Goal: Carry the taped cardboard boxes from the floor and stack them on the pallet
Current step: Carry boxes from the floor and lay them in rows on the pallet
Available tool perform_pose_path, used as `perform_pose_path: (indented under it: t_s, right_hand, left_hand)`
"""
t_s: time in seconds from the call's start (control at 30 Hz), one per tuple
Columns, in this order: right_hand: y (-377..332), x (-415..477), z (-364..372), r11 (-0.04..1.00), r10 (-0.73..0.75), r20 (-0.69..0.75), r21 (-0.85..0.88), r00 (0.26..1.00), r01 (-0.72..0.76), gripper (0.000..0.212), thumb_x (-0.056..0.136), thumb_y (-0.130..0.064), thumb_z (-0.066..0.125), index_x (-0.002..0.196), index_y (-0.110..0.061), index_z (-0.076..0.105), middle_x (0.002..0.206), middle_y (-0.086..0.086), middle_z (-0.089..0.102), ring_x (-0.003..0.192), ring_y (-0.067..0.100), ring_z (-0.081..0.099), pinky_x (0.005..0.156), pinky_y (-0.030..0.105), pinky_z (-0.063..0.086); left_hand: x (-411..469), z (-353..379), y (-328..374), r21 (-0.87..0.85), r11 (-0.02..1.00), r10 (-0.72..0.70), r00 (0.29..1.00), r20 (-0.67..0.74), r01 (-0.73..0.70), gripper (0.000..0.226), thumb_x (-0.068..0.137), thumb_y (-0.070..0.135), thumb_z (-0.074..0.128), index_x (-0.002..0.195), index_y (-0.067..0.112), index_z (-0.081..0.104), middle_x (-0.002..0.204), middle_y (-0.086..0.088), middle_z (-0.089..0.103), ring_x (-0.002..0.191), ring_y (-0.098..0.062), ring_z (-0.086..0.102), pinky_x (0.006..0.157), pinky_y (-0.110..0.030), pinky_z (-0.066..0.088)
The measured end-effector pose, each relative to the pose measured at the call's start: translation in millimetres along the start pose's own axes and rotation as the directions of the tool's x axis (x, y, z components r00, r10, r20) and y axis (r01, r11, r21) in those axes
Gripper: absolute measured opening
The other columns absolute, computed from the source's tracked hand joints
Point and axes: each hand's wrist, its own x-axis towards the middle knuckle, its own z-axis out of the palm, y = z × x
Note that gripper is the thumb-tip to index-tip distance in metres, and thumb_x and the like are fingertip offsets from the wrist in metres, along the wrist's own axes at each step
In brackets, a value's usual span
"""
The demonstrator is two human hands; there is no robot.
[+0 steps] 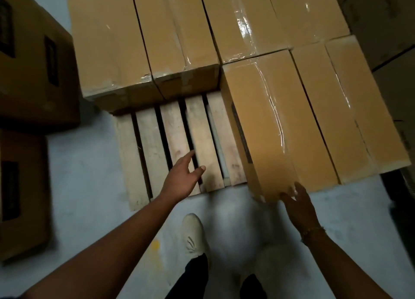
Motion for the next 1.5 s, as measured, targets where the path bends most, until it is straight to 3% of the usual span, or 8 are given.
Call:
perform_pose_path:
  t_s: [0.1,0.23,0.53,0.87,1.03,1.13,1.3,1.5]
  right_hand:
    - [-34,-27,23,0.979,-0.149,0.059,-0.134,0.987,0.156,0.079,0.095,-0.036,0.065,0.159,-0.019,0.023,0.163,0.007,0.028,0.145,0.030,0.035,0.115,0.049,0.037]
    - [-74,-68,49,0.865,-0.374,0.126,-0.311,0.919,0.394,0.079,0.095,-0.042,0.064,0.158,-0.014,0.025,0.163,0.009,0.028,0.146,0.032,0.033,0.116,0.052,0.035]
    - [-108,-164,121,0.737,-0.536,0.204,-0.361,0.820,0.571,0.073,0.096,-0.043,0.063,0.157,-0.019,0.030,0.162,0.006,0.032,0.145,0.029,0.036,0.115,0.050,0.036]
    - [-89,-279,263,0.639,-0.555,0.407,-0.350,0.726,0.685,0.072,0.096,-0.048,0.060,0.157,-0.023,0.031,0.163,0.001,0.030,0.149,0.020,0.031,0.119,0.047,0.031]
    - [-121,-324,339,0.586,-0.555,0.494,-0.339,0.670,0.736,0.070,0.095,-0.047,0.059,0.155,-0.024,0.033,0.162,-0.002,0.032,0.146,0.020,0.035,0.117,0.044,0.033]
    - [-141,-353,399,0.556,-0.555,0.536,-0.330,0.636,0.763,0.068,0.096,-0.045,0.060,0.155,-0.025,0.034,0.161,-0.003,0.033,0.144,0.020,0.038,0.117,0.043,0.032]
    - [-160,-408,516,0.533,-0.524,0.610,-0.309,0.594,0.787,0.067,0.096,-0.045,0.060,0.155,-0.024,0.035,0.160,-0.002,0.035,0.144,0.019,0.038,0.117,0.039,0.032]
    - [-175,-457,657,0.605,-0.454,0.657,-0.269,0.602,0.750,0.067,0.096,-0.044,0.062,0.154,-0.023,0.036,0.159,-0.001,0.037,0.143,0.020,0.040,0.118,0.043,0.033]
  left_hand:
    - [-15,-34,-9,0.079,0.996,0.042,0.999,-0.008,-0.042,0.067,0.100,0.045,0.058,0.159,0.029,0.031,0.165,0.001,0.031,0.150,-0.019,0.029,0.121,-0.040,0.029]
    - [-43,-68,-22,0.108,0.990,0.096,0.995,-0.038,-0.091,0.066,0.100,0.045,0.058,0.158,0.028,0.032,0.162,0.001,0.035,0.149,-0.019,0.031,0.119,-0.039,0.031]
    - [-134,-149,-93,0.091,0.990,0.123,0.969,-0.213,-0.105,0.064,0.100,0.045,0.057,0.157,0.029,0.034,0.161,0.004,0.036,0.149,-0.017,0.028,0.119,-0.037,0.028]
    - [-269,-250,-251,-0.044,0.998,0.018,0.859,-0.512,-0.047,0.038,0.100,0.033,0.062,0.137,0.031,0.057,0.133,0.020,0.051,0.131,-0.013,0.048,0.107,-0.036,0.042]
    - [-302,-318,-320,-0.158,0.987,-0.099,0.780,-0.618,0.000,0.040,0.099,0.033,0.063,0.139,0.027,0.057,0.137,0.007,0.054,0.127,-0.016,0.052,0.105,-0.044,0.047]
    - [-321,-361,-370,-0.235,0.970,-0.200,0.743,-0.639,0.059,0.043,0.099,0.036,0.062,0.141,0.028,0.055,0.137,0.005,0.052,0.118,-0.019,0.057,0.101,-0.046,0.050]
    - [-344,-424,-473,-0.348,0.929,-0.335,0.691,-0.641,0.127,0.045,0.099,0.033,0.064,0.142,0.025,0.054,0.146,-0.001,0.048,0.132,-0.019,0.047,0.103,-0.034,0.040]
    - [-357,-491,-607,-0.474,0.846,-0.504,0.656,-0.562,0.245,0.062,0.092,0.046,0.065,0.147,0.022,0.049,0.148,-0.005,0.048,0.133,-0.026,0.051,0.112,-0.052,0.042]
